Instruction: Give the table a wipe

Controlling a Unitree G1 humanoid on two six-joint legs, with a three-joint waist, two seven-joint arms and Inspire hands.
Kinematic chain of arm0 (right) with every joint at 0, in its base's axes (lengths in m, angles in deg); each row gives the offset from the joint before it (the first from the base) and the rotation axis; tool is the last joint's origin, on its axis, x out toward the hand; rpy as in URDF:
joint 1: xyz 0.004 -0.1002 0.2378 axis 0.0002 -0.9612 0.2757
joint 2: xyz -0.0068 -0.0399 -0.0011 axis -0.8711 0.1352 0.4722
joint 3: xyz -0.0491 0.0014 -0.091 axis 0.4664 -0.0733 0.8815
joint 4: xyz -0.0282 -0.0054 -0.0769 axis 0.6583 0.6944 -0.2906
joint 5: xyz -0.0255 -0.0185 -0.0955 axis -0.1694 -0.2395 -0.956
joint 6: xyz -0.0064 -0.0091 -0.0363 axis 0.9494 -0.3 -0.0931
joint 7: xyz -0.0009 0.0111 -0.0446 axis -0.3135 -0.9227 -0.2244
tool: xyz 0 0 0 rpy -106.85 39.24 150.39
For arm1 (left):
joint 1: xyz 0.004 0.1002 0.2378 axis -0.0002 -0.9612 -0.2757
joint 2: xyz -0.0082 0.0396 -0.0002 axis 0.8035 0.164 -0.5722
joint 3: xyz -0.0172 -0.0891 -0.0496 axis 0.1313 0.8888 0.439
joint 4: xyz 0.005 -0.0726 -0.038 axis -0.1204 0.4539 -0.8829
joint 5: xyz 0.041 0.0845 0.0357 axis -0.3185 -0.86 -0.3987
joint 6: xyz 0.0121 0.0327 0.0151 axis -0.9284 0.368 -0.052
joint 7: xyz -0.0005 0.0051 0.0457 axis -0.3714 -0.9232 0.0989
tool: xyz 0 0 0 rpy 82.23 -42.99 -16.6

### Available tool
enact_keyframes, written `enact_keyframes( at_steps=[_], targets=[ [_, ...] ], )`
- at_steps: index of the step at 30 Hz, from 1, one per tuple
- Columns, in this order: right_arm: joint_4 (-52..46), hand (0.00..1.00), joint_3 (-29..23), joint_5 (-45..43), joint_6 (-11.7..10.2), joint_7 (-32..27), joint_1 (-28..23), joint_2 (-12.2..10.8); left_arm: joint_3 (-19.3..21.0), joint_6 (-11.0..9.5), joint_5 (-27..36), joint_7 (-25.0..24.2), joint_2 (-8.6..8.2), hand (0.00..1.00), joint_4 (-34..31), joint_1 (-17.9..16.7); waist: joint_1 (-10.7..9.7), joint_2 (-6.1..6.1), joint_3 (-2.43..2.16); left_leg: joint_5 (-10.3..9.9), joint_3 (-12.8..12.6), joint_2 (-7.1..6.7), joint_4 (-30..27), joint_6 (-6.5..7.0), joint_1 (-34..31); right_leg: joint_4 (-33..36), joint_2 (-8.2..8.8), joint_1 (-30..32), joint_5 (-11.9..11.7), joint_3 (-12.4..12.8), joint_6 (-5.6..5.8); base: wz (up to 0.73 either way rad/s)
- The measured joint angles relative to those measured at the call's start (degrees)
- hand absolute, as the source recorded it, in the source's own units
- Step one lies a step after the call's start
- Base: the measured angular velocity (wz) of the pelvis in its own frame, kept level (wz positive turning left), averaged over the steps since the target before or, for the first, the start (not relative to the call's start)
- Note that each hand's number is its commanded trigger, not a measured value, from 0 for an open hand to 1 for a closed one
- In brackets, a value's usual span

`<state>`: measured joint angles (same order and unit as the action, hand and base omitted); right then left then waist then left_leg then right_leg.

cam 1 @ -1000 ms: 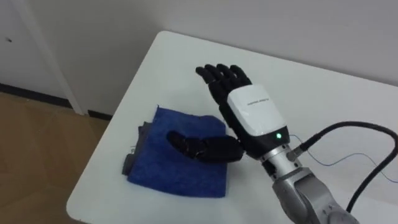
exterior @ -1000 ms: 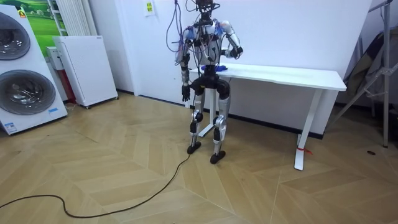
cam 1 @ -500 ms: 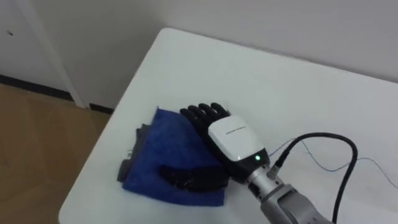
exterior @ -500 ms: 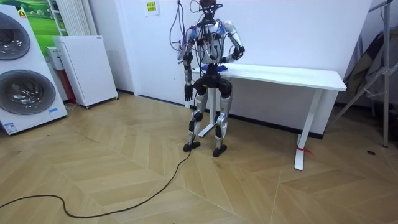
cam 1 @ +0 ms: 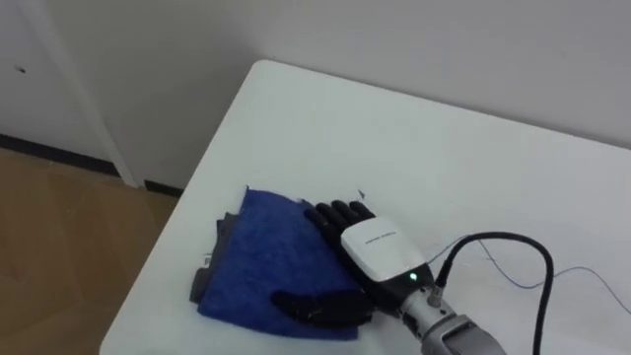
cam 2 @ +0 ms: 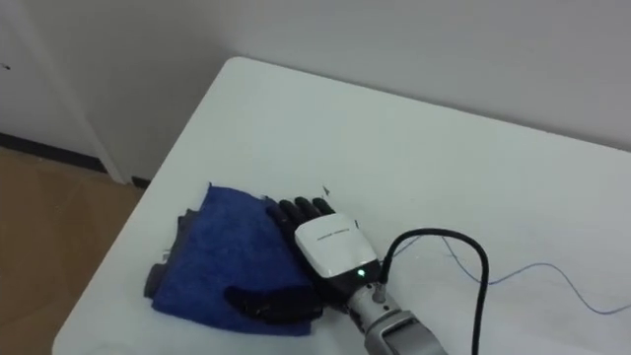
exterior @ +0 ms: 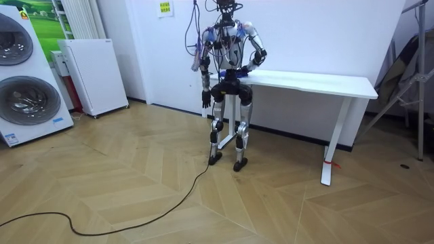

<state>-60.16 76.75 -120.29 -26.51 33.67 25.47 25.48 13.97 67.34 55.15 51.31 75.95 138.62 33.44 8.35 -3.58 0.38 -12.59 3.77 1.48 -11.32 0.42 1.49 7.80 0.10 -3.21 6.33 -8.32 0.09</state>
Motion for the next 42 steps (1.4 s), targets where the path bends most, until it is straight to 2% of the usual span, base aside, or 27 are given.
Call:
enact_keyframes(
  at_steps=[5, 6, 7, 14, 18, 22, 26, 30, 35, 40, 42],
  targets=[
    [0.6, 0.0, 0.0, -0.4, 0.9, 0.5, -0.1, 0.0, 0.0, 0.6, -0.1, 0.0, 0.03, 0.0, 0.0, -0.3, -0.1, -0.05, -0.04, 0.0, 0.0, -0.29, -0.6, 0.05, 0.0, 0.0, 0.27, -0.4, 0.0, -0.5, 0.06, 0.0],
    [0.6, 0.06, 0.0, -0.5, 1.1, 0.6, -0.1, 0.0, 0.0, 0.6, -0.2, 0.0, 0.03, 0.0, -0.1, -0.5, -0.1, -0.07, -0.05, 0.0, 0.0, -0.36, -0.7, 0.06, 0.1, 0.0, 0.34, -0.5, 0.2, -0.6, 0.21, 0.0],
    [0.6, 1.0, 0.0, -0.6, 1.1, 0.6, -0.1, 0.0, 0.0, 0.7, -0.4, -0.1, 0.03, 0.0, -0.1, -0.6, -0.1, -0.07, -0.06, 0.0, 0.0, -0.39, -0.8, 0.06, 0.1, 0.0, 0.37, -0.5, 0.2, -0.7, 0.22, 0.0],
    [-0.8, 1.0, -2.4, -5.0, 0.8, -1.3, -0.7, -0.1, 0.4, 0.7, -1.9, -1.1, 0.3, 0.0, -0.3, -1.5, -0.2, -0.12, -0.16, 0.0, 0.2, -0.53, -1.1, 0.1, 0.1, 0.0, 0.53, -0.9, 0.3, -1.4, 0.21, 0.01],
    [-0.8, 1.0, -4.0, -6.5, -1.5, -4.3, -1.6, -0.6, 2.2, 0.9, -4.1, -1.3, 0.32, 0.0, -1.9, -1.5, -0.3, -0.21, -0.21, 0.1, 0.6, -0.68, -1.4, 0.12, 0.3, 0.0, 0.72, -1.6, 0.4, -1.8, 0.4, 0.1],
    [-0.6, 1.0, -3.9, -5.3, -3.4, -7.1, -3.3, -0.8, 2.5, 1.0, -4.0, -1.2, 0.29, 0.0, -2.2, -1.6, -0.1, -0.07, -0.17, 0.1, 0.3, -0.87, -1.3, 0.28, 1.2, 0.0, 0.92, -2.5, 0.5, -1.2, 0.54, 0.03],
    [2.3, 1.0, -5.1, -1.8, -3.5, -9.1, -3.8, -0.9, 4.6, 1.0, -5.1, -1.2, 0.1, 0.0, -3.5, -3.3, -0.1, 0.07, -0.24, 0.4, 0.3, -1.5, -1.3, 0.66, 1.4, 0.0, 1.59, -2.7, 0.6, -1.3, 0.69, 0.0],
    [4.0, 1.0, -7.4, 0.3, -3.5, -10.9, -5.0, -0.9, 5.9, 2.9, -6.6, -1.2, 0.11, 0.0, -7.0, -6.9, 0.0, -0.05, -0.3, 0.7, 1.1, -2.44, -1.4, 1.18, 1.2, 0.1, 2.42, -2.9, 1.3, -1.8, 1.16, 0.1],
    [5.7, 1.0, -8.1, 2.1, -3.6, -12.8, -5.8, -1.1, 6.0, 3.9, -7.7, -1.2, 0.09, 0.0, -7.0, -7.7, 0.2, -0.16, -0.35, 0.9, 2.1, -3.14, -1.4, 1.55, 1.8, 0.0, 2.99, -4.0, 1.6, -2.7, 1.64, 0.14],
    [6.7, 1.0, -8.9, 2.7, -3.4, -11.1, -4.6, -3.2, 7.3, 4.1, -8.2, -1.0, -0.58, 0.0, -7.0, -7.8, 0.1, -0.18, -0.35, 0.8, 2.5, -3.09, -1.7, 1.49, 1.7, 0.2, 2.85, -4.1, 1.8, -2.7, 1.45, 0.01],
    [6.6, 1.0, -9.4, 2.9, -2.9, -9.7, -3.4, -3.7, 8.2, 4.9, -8.7, -1.0, -0.91, 0.0, -8.6, -8.3, 0.2, -0.06, -0.3, 0.3, 2.7, -2.92, -3.1, 1.31, 0.9, 1.0, 2.69, -3.5, 2.3, -2.9, 1.28, 0.04]
  ],
)
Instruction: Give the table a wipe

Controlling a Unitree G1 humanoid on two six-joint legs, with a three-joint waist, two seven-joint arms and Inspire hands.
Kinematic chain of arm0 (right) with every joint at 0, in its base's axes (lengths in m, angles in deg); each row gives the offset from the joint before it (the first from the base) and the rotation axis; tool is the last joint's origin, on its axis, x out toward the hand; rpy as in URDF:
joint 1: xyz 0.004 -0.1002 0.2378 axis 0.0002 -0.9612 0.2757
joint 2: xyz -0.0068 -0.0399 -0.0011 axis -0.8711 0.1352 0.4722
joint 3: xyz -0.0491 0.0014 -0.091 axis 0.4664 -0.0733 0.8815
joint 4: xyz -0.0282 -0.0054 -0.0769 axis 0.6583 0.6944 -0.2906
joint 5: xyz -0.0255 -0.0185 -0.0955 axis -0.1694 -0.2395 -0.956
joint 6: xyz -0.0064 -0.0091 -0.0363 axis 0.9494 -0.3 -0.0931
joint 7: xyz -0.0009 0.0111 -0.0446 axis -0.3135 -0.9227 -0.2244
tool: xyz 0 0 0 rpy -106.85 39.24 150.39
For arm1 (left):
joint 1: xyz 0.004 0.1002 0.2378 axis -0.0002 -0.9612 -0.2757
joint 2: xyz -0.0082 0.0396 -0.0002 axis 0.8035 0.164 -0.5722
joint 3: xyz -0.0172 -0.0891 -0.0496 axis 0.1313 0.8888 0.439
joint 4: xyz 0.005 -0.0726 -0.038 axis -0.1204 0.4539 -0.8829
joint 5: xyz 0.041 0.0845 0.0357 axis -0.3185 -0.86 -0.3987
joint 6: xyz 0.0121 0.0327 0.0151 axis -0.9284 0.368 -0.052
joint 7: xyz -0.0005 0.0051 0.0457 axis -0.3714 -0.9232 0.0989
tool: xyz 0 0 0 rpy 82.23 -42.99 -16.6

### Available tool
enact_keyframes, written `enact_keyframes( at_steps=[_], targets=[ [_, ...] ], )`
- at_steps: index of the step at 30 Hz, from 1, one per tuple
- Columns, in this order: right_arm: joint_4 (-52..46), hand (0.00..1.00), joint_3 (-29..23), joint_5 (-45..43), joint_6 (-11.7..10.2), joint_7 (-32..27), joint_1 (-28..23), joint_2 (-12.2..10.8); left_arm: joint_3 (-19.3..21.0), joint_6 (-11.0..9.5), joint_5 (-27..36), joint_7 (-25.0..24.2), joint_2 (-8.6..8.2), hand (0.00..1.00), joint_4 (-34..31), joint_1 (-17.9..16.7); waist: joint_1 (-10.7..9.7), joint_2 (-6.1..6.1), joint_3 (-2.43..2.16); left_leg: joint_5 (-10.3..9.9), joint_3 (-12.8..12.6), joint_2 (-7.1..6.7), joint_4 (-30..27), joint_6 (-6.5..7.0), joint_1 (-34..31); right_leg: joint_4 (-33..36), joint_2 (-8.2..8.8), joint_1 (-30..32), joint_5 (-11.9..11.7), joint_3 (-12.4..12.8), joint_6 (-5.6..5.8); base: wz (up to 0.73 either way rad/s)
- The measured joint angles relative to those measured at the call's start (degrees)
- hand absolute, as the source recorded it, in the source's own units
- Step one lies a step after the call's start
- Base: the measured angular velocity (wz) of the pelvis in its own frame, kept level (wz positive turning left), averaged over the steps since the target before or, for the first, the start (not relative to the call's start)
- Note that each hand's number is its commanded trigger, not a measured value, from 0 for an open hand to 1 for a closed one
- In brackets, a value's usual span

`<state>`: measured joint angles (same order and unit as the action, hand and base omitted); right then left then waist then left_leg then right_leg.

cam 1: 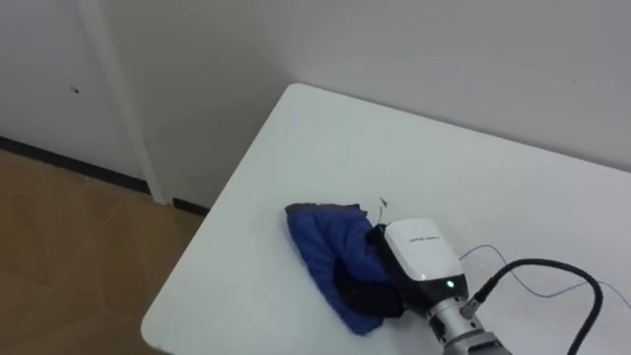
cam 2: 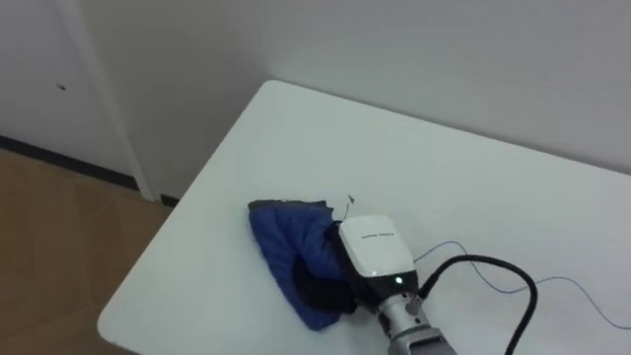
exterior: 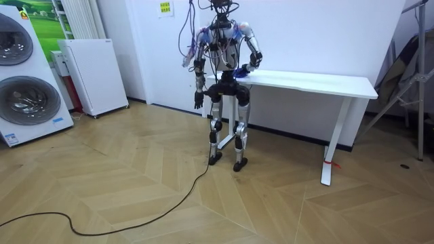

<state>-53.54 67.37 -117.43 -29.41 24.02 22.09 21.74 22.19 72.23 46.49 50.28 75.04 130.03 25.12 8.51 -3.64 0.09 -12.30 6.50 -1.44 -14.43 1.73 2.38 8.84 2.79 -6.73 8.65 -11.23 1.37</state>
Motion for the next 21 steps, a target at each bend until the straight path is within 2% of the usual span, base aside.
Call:
enact_keyframes(
  at_steps=[4, 6, 8, 11, 13, 15, 17, 18, 21],
  targets=[
    [5.5, 1.0, -2.0, 4.1, 0.0, 0.2, 4.2, -0.9, 0.2, 0.1, 0.1, 0.6, -0.11, 0.0, -0.1, -0.5, 0.3, 0.31, 0.0, -0.2, 0.2, 0.12, -0.7, -0.08, -0.7, 0.3, -0.16, 0.5, 0.0, -0.1, -0.08, 0.02],
    [9.4, 1.0, -5.3, 6.4, -0.5, 0.0, 5.6, -1.2, 1.5, 0.1, 0.0, 0.7, -0.37, 0.0, -0.2, -1.7, 0.1, 0.56, 0.06, -0.3, 0.4, -0.05, -1.0, 0.02, -0.5, 0.2, -0.06, 0.0, 0.1, -0.2, -0.06, 0.16],
    [14.1, 1.0, -10.9, 9.3, -0.9, -1.0, 6.4, -1.1, 4.3, 0.3, -0.5, 1.2, -0.28, 0.0, -0.5, -3.6, 0.1, 0.66, 0.05, -0.4, 1.1, -0.37, -0.9, 0.11, -0.3, -0.1, 0.13, -0.2, 0.2, -0.5, 0.17, 0.19],
    [20.5, 1.0, -18.0, 15.0, -1.6, -3.0, 6.1, -0.3, 8.5, 0.8, -0.4, 1.4, 0.61, 0.0, -0.5, -6.2, -0.4, 0.52, -0.05, -0.3, 1.2, -0.59, -0.4, 0.25, 0.3, -0.3, 0.39, -1.1, 0.4, -0.5, 0.37, 0.11],
    [25.8, 1.0, -23.6, 18.3, -1.7, -4.7, 5.6, 1.3, 11.4, 0.8, -0.6, 1.4, 1.09, 0.0, -0.5, -6.9, -0.8, 0.48, -0.1, -0.2, 1.6, -1.04, -0.3, 0.41, 0.4, -0.3, 0.72, -1.4, 0.8, -0.5, 0.62, 0.2],
    [33.2, 1.0, -29.5, 21.8, -1.8, -6.5, 5.6, 4.2, 13.9, 0.7, -1.0, 1.6, 1.51, 0.0, -0.4, -7.5, -1.7, 0.17, -0.54, 0.0, 1.6, -1.41, -0.1, 0.72, 0.4, -0.2, 1.22, -1.7, 1.0, -0.7, 0.93, 0.24],
    [38.3, 1.0, -31.7, 24.2, -1.8, -7.3, 4.9, 6.7, 15.3, 0.7, -1.0, 1.5, 2.22, 0.0, -0.1, -8.3, -1.9, -0.11, -0.77, -0.1, 1.5, -1.44, 0.0, 0.85, 0.9, -0.2, 1.28, -2.4, 1.1, -0.9, 1.02, 0.14],
    [41.3, 1.0, -33.7, 24.9, -1.7, -7.3, 4.6, 7.4, 16.1, 0.7, -0.9, 1.5, 2.7, 0.0, -0.1, -8.3, -1.9, -0.56, -1.12, -0.1, 1.5, -1.35, 0.3, 0.85, 1.2, 0.0, 1.23, -2.6, 1.1, -1.0, 1.05, 0.05],
    [44.9, 1.0, -37.2, 26.5, -1.3, -7.5, 3.0, 8.6, 17.0, 0.8, -1.0, 0.7, 2.59, 0.0, -0.1, -8.7, -2.1, -0.93, -1.14, -0.1, 1.5, -1.26, 0.5, 0.89, 1.8, 0.0, 1.19, -3.3, 1.1, -1.4, 1.05, 0.0]
  ],
)
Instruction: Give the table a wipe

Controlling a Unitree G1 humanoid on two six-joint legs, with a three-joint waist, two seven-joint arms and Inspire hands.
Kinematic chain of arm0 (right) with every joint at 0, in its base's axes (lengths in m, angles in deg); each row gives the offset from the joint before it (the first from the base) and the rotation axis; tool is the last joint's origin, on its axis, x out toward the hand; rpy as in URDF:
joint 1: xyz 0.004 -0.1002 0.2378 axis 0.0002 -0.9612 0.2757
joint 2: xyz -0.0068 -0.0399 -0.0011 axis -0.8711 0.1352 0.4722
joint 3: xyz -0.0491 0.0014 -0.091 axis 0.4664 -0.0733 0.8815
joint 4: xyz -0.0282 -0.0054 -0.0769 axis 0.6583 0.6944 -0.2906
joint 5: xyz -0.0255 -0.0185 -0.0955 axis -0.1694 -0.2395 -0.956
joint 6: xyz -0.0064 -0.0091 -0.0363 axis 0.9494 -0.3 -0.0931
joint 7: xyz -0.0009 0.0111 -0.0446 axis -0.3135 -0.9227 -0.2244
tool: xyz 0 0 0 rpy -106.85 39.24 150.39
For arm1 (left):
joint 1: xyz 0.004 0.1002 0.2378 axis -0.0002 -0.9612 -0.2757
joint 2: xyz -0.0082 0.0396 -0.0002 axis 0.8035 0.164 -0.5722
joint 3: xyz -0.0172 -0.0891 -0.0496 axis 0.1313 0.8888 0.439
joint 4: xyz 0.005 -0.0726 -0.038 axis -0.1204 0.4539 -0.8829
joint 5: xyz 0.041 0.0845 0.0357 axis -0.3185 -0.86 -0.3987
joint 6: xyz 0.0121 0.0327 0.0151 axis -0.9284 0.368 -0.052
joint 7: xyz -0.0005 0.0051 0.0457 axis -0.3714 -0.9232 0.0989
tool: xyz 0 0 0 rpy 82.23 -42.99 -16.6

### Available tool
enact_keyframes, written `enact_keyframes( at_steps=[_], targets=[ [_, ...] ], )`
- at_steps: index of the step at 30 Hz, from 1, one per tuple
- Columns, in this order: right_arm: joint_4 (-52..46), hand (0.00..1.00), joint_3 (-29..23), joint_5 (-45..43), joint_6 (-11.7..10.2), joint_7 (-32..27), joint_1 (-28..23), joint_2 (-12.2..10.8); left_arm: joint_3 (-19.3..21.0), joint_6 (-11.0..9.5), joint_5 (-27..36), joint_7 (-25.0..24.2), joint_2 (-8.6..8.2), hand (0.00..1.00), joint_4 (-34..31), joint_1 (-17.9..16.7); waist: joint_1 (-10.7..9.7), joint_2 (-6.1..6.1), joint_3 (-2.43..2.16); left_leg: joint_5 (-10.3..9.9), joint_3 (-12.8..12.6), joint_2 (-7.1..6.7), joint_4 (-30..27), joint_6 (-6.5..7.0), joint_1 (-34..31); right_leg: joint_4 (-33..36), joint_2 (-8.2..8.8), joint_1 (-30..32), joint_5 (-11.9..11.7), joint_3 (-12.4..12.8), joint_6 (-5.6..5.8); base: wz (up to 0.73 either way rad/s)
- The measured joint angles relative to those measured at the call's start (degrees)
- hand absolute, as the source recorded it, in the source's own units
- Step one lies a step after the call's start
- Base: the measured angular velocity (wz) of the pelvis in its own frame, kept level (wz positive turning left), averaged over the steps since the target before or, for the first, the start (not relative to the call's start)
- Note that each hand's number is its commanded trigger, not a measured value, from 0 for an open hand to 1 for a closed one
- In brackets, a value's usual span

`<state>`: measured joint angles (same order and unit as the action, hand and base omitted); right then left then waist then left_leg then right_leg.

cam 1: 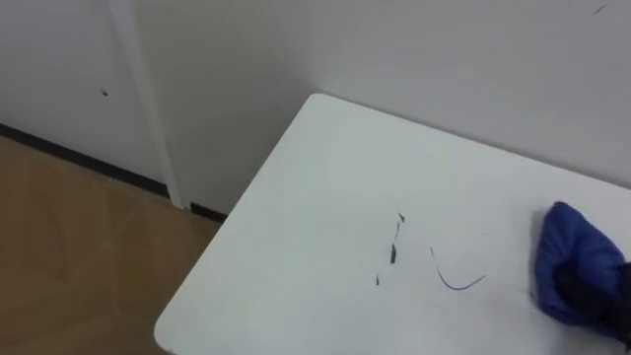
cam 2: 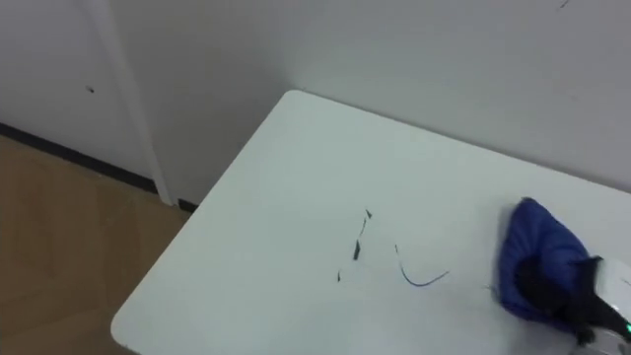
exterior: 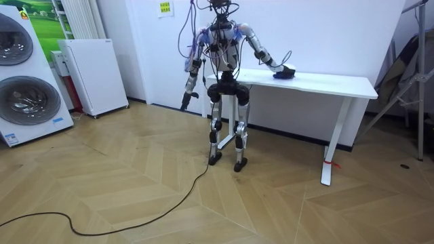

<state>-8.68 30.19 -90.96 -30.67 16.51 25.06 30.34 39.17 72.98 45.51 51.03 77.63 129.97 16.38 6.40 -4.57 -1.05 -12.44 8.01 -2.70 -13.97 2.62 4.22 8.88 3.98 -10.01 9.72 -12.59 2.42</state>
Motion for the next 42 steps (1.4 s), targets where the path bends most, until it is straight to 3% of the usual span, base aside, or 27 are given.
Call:
enact_keyframes(
  at_steps=[4, 7, 10, 12, 13, 15, 18, 21, 25, 31, 33, 36, 40, 42],
  targets=[
    [0.4, 1.0, -0.7, -0.1, 1.5, -0.1, -0.6, 0.0, 0.1, 0.0, -0.2, -0.5, -0.12, 0.0, 0.5, 0.4, 0.0, -0.02, 0.02, -0.2, -0.1, 0.1, -0.3, -0.14, 0.5, 0.1, -0.12, -0.4, 0.0, 0.0, 0.0, -0.06],
    [0.0, 1.0, 0.5, -0.3, 4.1, -0.3, 0.3, -0.1, -1.1, 0.1, 0.1, -0.2, -0.51, 0.0, 0.6, 0.7, 0.3, 0.08, 0.12, -0.4, -0.1, 0.08, -0.6, -0.21, 1.3, 0.2, -0.13, -1.1, 0.0, 0.0, -0.01, -0.02],
    [-2.9, 1.0, 1.1, -3.2, 7.0, 0.6, 2.0, -0.7, -1.6, 0.5, 0.1, -0.2, -1.88, 0.0, 0.6, 1.0, 0.8, 0.46, 0.37, -0.6, -0.5, 0.2, -0.8, -0.42, 1.3, 0.7, -0.12, -0.7, 0.1, 0.4, -0.11, -0.13],
    [-8.2, 1.0, 3.7, -8.9, 10.9, 2.7, 2.6, -1.2, -3.3, 0.7, 0.0, -0.2, -2.63, 0.0, 0.6, 1.2, 1.6, 0.56, 0.6, -0.6, -1.6, 0.38, -0.7, -0.61, 1.2, 0.9, -0.28, 0.0, 0.3, 1.6, -0.33, -0.26],
    [-9.7, 1.0, 4.6, -10.7, 11.8, 3.0, 2.7, -1.5, -3.7, 0.8, 0.0, -0.2, -2.65, 0.0, 0.6, 1.4, 1.9, 0.03, 0.96, -0.6, -1.9, 0.48, -0.7, -0.6, 1.2, 0.9, -0.36, 0.1, 0.3, 1.8, -0.35, -0.31],
    [-17.2, 1.0, 8.4, -17.5, 14.9, 4.6, 3.1, -4.7, -5.2, 1.3, 0.0, -0.1, -2.86, 0.0, 0.5, 2.5, 3.6, 0.46, 1.05, -0.6, -3.2, 1.19, -0.7, -0.66, 1.1, 0.8, -0.98, 1.2, 0.3, 3.1, -0.65, -0.42],
    [-29.3, 1.0, 17.0, -27.1, 17.3, 8.6, 3.2, -8.8, -7.3, 1.5, 0.1, -0.2, -3.15, 0.0, -1.2, 3.7, 4.4, 0.59, 1.29, -0.5, -3.3, 1.5, -0.5, -0.87, 0.4, 1.1, -1.54, 2.0, -0.1, 4.1, -1.19, -0.15],
    [-35.2, 1.0, 25.7, -33.3, 17.8, 11.5, 4.7, -12.0, -9.5, 1.4, 0.1, -0.2, -3.5, 0.0, -3.5, 5.2, 6.3, 0.96, 1.57, -0.5, -3.3, 1.64, 0.5, -0.93, 0.3, 0.8, -1.63, 2.5, -0.1, 3.8, -1.24, 0.02],
    [-38.6, 1.0, 28.0, -36.4, 17.8, 13.9, 5.3, -11.9, -9.3, 1.6, 0.2, 0.1, -3.63, 0.0, -4.1, 4.4, 6.8, 1.15, 1.56, -0.5, -3.0, 1.85, 1.3, -0.91, 0.0, 0.8, -1.65, 2.7, -0.1, 1.4, -1.24, 0.02],
    [-37.7, 1.0, 27.6, -33.1, 15.8, 7.6, 1.9, -11.6, -9.4, 1.8, 0.3, 1.4, -3.66, 0.0, -4.1, 2.1, 5.0, 1.99, 1.2, -0.6, -3.2, 1.97, 2.4, -0.81, 1.0, 0.7, -1.59, 1.9, -0.1, 0.9, -1.24, 0.07],
    [-35.5, 1.0, 26.3, -31.7, 13.7, 5.2, 1.5, -11.5, -9.1, 2.0, 0.3, 1.9, -3.62, 0.0, -4.1, 1.7, 4.6, 2.45, 0.89, -0.6, -3.2, 1.89, 2.3, -0.71, 1.3, 0.7, -1.44, 1.6, -0.1, 0.4, -1.23, 0.08],
    [-29.1, 1.0, 21.7, -26.5, 8.5, -1.4, 0.2, -11.4, -7.5, 1.8, 0.1, 2.2, -3.55, 0.0, -4.0, 1.3, 3.1, 2.74, 0.39, -0.5, -3.2, 1.66, 2.2, -0.51, 1.8, 0.7, -0.89, 0.5, -0.1, -0.3, -1.16, 0.35],
    [-23.2, 1.0, 15.1, -19.2, 4.6, -7.2, -2.5, -11.0, -3.7, 1.6, -0.4, 2.7, -3.48, 0.0, -3.8, 0.4, 2.1, 2.22, 0.25, -0.5, -3.1, 1.21, 2.0, -0.3, 2.4, 0.6, -0.36, -0.9, 0.2, -0.5, -0.7, 0.22],
    [-18.2, 1.0, 9.5, -13.6, 2.8, -9.4, -2.6, -11.0, -1.6, 1.5, -0.6, 3.1, -3.92, 0.0, -3.9, -0.2, 0.2, 1.78, 0.0, -0.4, -3.1, 0.84, 1.6, -0.13, 2.1, 0.7, 0.06, -1.2, 0.4, -0.6, -0.47, 0.23]
  ],
)
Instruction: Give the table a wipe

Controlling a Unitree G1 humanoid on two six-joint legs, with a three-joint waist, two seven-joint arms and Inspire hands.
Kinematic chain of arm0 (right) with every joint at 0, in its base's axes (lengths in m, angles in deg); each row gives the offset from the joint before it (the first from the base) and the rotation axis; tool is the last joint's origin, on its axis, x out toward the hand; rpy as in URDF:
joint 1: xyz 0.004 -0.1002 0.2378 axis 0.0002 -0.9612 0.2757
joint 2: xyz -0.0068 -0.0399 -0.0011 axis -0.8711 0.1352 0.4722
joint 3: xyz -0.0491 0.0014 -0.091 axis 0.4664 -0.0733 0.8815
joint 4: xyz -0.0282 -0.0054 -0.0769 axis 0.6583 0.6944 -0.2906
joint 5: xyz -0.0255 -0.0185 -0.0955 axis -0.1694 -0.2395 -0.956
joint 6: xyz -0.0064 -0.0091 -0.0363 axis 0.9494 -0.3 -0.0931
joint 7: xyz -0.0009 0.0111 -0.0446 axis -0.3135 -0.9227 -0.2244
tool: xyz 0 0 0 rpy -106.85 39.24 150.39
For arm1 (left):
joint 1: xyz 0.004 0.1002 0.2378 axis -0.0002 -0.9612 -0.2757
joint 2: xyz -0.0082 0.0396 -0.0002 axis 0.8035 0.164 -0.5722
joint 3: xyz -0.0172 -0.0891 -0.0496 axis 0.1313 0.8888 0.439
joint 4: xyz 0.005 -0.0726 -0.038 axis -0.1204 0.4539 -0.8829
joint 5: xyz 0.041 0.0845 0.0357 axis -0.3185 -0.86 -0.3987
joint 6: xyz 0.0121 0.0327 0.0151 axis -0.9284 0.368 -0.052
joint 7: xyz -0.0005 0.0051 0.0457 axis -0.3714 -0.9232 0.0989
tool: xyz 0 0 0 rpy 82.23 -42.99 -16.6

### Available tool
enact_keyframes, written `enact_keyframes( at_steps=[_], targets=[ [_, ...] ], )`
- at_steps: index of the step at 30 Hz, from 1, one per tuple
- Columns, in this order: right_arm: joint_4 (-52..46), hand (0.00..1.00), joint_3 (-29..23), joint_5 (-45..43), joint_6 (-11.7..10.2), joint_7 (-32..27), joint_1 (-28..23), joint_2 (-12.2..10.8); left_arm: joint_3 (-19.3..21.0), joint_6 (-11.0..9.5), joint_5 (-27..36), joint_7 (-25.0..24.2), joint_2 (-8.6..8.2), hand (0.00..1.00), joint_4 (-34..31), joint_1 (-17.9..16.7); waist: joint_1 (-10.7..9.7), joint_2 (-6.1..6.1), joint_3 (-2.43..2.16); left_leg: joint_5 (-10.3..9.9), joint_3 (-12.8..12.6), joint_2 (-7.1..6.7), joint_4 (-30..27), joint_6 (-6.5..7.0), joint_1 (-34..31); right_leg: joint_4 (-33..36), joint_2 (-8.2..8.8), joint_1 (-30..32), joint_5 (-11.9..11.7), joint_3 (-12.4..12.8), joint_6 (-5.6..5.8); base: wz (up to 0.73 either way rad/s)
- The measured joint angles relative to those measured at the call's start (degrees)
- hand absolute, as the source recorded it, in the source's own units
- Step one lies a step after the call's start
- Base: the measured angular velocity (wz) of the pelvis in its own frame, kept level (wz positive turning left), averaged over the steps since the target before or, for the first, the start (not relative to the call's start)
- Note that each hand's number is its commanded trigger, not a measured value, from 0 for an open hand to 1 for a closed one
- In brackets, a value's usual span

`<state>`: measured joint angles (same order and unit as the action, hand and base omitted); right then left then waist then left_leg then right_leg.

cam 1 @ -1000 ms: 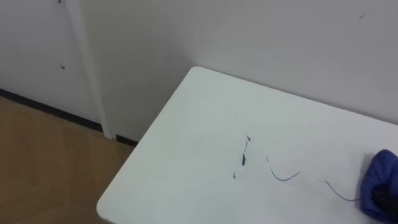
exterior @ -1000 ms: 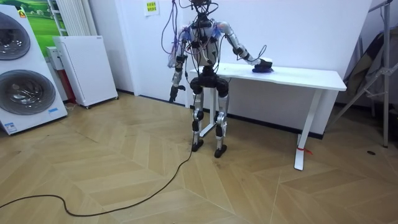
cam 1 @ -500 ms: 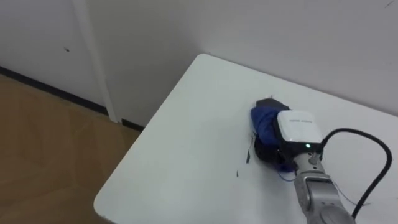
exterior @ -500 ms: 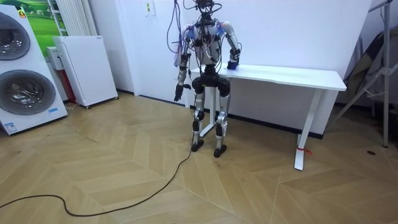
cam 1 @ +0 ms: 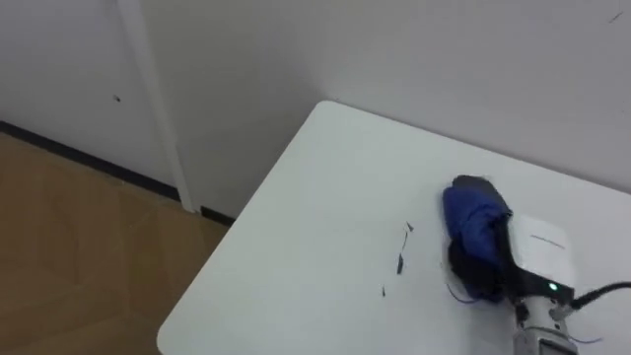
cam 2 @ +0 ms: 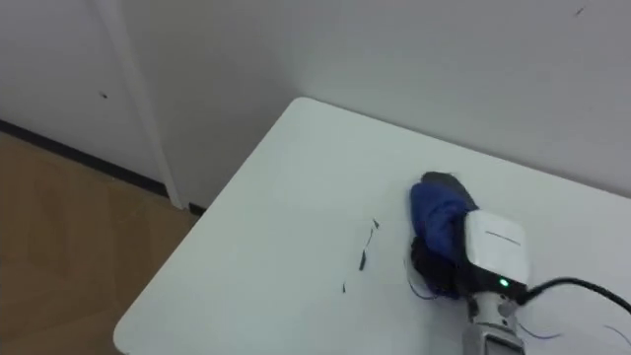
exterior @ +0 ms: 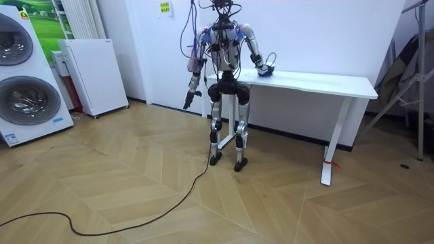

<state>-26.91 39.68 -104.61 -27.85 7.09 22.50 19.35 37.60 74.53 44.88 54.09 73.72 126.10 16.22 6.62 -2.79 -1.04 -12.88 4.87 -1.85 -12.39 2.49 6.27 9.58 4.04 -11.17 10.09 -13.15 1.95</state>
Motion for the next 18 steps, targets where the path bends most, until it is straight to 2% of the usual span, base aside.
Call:
enact_keyframes(
  at_steps=[3, 5, 10, 12, 13, 15, 16, 18],
  targets=[
    [5.9, 1.0, -6.3, 4.8, -0.7, -0.7, 0.0, 0.1, 3.5, 0.0, -1.0, 0.2, -0.2, 0.0, 0.0, -0.1, -1.0, -0.74, -0.33, -0.1, 0.0, -0.04, -0.4, 0.17, 0.2, 0.1, 0.01, -0.4, 0.0, 0.0, 0.01, 0.0],
    [8.1, 1.0, -8.5, 7.5, -0.8, -0.8, -0.1, 0.3, 4.4, 0.0, -0.9, 0.3, -0.41, 0.0, 0.0, -0.1, -2.2, -0.86, -0.4, -0.2, 0.0, -0.03, -0.4, 0.27, 1.0, 0.1, 0.01, -1.4, 0.0, 0.2, 0.02, 0.09],
    [8.0, 1.0, -9.7, 8.8, -0.5, 0.4, -0.6, 0.4, 3.8, 0.1, -1.6, 0.5, -0.79, 0.0, 0.1, 0.0, -3.1, -0.47, -0.56, -0.4, 0.0, 0.03, -0.4, 0.31, 2.1, 0.1, -0.05, -2.5, 0.0, 0.5, 0.02, -0.05],
    [4.2, 1.0, -8.0, 8.8, 2.8, 1.8, -0.6, 0.3, 1.2, 0.4, -1.3, 0.6, -1.03, 0.0, 0.1, 0.0, -1.6, 0.13, -0.51, -0.5, -0.8, 0.21, -0.2, 0.14, 2.2, 0.1, -0.22, -1.9, 0.0, 0.9, 0.03, -0.27],
    [3.1, 1.0, -7.2, 8.5, 3.7, 1.9, -0.4, 0.3, 0.5, 0.8, -1.2, 0.8, -1.17, 0.0, 0.2, 0.0, -1.3, 0.24, -0.48, -0.5, -1.3, 0.31, -0.2, 0.1, 2.2, 0.0, -0.26, -1.8, 0.0, 1.3, 0.03, -0.4],
    [-2.6, 1.0, -4.1, 4.8, 7.6, 2.9, -1.0, -0.8, -2.2, 1.8, -0.8, 1.2, -2.35, 0.0, 0.2, 0.3, 0.4, 0.87, -0.12, -0.7, -3.2, 0.89, -0.1, -0.26, 2.2, 0.1, -0.64, -0.7, 0.0, 2.3, 0.03, -0.47],
    [-4.4, 1.0, -2.7, 3.6, 8.7, 3.5, -1.0, -1.0, -3.0, 1.9, -0.6, 1.3, -2.47, 0.0, 0.5, 0.6, 0.8, 1.0, -0.01, -0.7, -3.6, 1.08, -0.1, -0.37, 2.1, 0.1, -0.78, -0.6, 0.0, 2.2, 0.03, -0.6],
    [-12.2, 1.0, 5.3, -3.9, 12.7, 7.2, -1.0, -1.8, -6.2, 3.2, -0.3, 1.2, -2.75, 0.0, 1.9, 2.6, 1.7, 1.36, 0.25, -0.9, -3.1, 1.38, -0.3, -0.62, 1.0, 0.1, -1.52, 1.1, -0.3, 1.4, -0.5, -0.5]
  ],
)
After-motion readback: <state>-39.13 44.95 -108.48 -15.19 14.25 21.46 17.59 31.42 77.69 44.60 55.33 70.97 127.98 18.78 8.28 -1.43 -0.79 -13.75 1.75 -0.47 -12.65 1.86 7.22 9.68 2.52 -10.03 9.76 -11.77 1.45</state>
